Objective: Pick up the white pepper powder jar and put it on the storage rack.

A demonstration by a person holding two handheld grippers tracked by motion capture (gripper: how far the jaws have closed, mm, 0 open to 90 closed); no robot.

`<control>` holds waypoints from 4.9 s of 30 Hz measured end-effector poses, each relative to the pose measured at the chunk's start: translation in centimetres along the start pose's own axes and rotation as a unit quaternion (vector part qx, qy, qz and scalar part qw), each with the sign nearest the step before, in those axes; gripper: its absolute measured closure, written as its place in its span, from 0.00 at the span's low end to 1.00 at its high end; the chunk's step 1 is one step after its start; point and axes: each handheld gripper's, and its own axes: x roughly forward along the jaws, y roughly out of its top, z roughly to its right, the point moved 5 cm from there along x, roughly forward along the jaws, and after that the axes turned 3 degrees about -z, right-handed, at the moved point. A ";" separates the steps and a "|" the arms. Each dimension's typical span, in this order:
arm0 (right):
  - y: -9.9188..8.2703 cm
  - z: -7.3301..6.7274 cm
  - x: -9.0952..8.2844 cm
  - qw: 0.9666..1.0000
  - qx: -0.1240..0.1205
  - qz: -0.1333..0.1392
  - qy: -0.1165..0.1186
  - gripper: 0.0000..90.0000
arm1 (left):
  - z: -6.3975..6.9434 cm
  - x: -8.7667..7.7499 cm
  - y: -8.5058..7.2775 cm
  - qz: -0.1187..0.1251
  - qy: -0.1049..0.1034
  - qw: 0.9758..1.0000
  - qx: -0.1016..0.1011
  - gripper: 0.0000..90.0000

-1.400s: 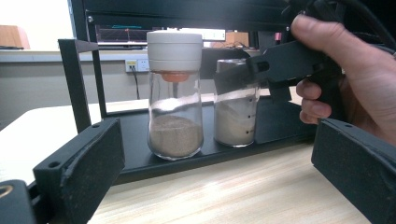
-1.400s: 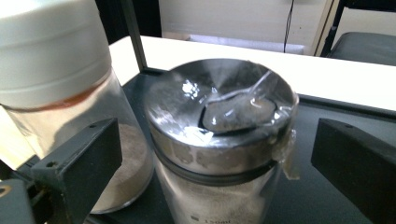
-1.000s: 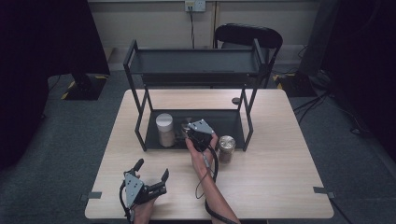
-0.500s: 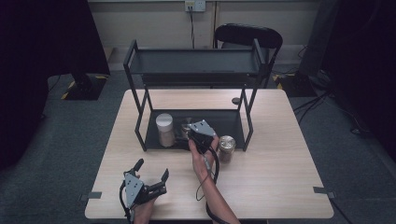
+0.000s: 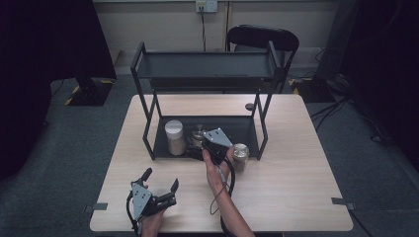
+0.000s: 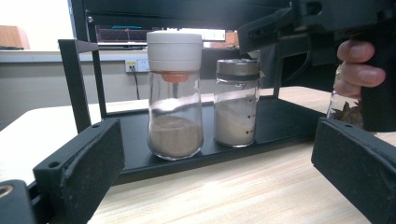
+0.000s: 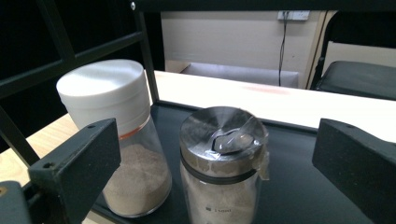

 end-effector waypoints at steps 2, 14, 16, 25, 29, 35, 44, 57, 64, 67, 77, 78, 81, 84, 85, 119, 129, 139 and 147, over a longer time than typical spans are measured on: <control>0.0 0.0 -0.2 1.000 0.001 0.003 0.002 0.00 | 0.0 0.0 0.0 -0.001 0.000 1.000 0.001 0.02; 0.7 -0.1 -2.2 1.000 0.000 0.026 0.009 0.00 | 0.0 0.0 0.0 -0.001 -0.001 1.000 0.001 0.02; 0.9 0.2 -2.6 0.999 0.008 0.024 0.020 0.00 | 0.0 0.0 0.0 -0.001 -0.001 1.000 0.001 0.02; 1.2 0.7 -4.1 0.999 0.004 0.040 0.018 0.00 | 0.0 0.0 0.0 0.000 -0.001 1.000 0.000 0.02; 1.2 1.1 -4.7 0.999 0.009 0.048 0.018 0.00 | 0.0 0.0 0.0 -0.001 -0.001 1.000 0.001 0.02; 1.0 1.4 -5.5 0.998 0.012 0.051 0.021 0.00 | 0.0 0.0 0.0 0.000 -0.001 1.000 0.000 0.02; 0.8 1.8 -6.7 0.998 0.008 0.055 0.019 0.00 | 0.0 0.0 0.0 0.000 0.001 1.000 0.001 0.02; 0.2 2.5 -8.9 0.997 -0.003 0.077 -0.007 0.00 | 0.1 0.0 0.0 0.000 0.004 1.000 0.001 0.02; -0.3 3.0 -10.1 0.996 -0.007 0.083 -0.023 0.00 | 0.1 0.0 0.0 0.000 0.005 1.000 0.001 0.02; -0.7 3.3 -10.5 0.996 -0.004 0.085 -0.025 0.00 | 0.1 0.0 0.0 0.000 0.005 1.000 0.001 0.02; -2.2 4.0 -12.2 0.994 -0.010 0.106 -0.022 0.00 | 0.1 0.0 0.0 -0.001 0.004 1.000 0.001 0.02; -2.3 4.1 -12.4 0.994 -0.005 0.109 -0.023 0.00 | 0.1 0.0 0.0 0.000 0.004 1.000 0.001 0.02; -2.6 4.3 -13.0 0.993 -0.004 0.113 -0.030 0.00 | 0.1 0.0 0.0 -0.001 0.004 1.000 0.001 0.02; -2.8 4.6 -13.4 0.992 -0.003 0.119 -0.040 0.00 | 0.1 0.0 0.0 -0.001 0.004 1.000 0.001 0.02; -2.9 4.7 -13.6 0.992 -0.003 0.119 -0.045 0.00 | 0.1 0.0 0.0 -0.001 0.004 1.000 0.001 0.02; -8.8 7.3 -15.3 0.989 0.001 0.120 -0.083 0.00 | 0.1 0.0 0.0 0.000 0.006 1.000 0.001 0.02; -10.9 7.6 -14.9 0.990 0.013 0.113 -0.089 0.00 | 0.1 0.0 0.0 0.000 0.006 1.000 0.001 0.02; -12.2 7.9 -14.6 0.989 0.020 0.115 -0.090 0.00 | 0.1 0.0 0.0 0.000 0.006 1.000 0.001 0.02; -13.1 7.9 -14.2 0.990 0.021 0.110 -0.089 0.01 | 0.1 0.0 0.0 0.000 0.006 1.000 0.001 0.02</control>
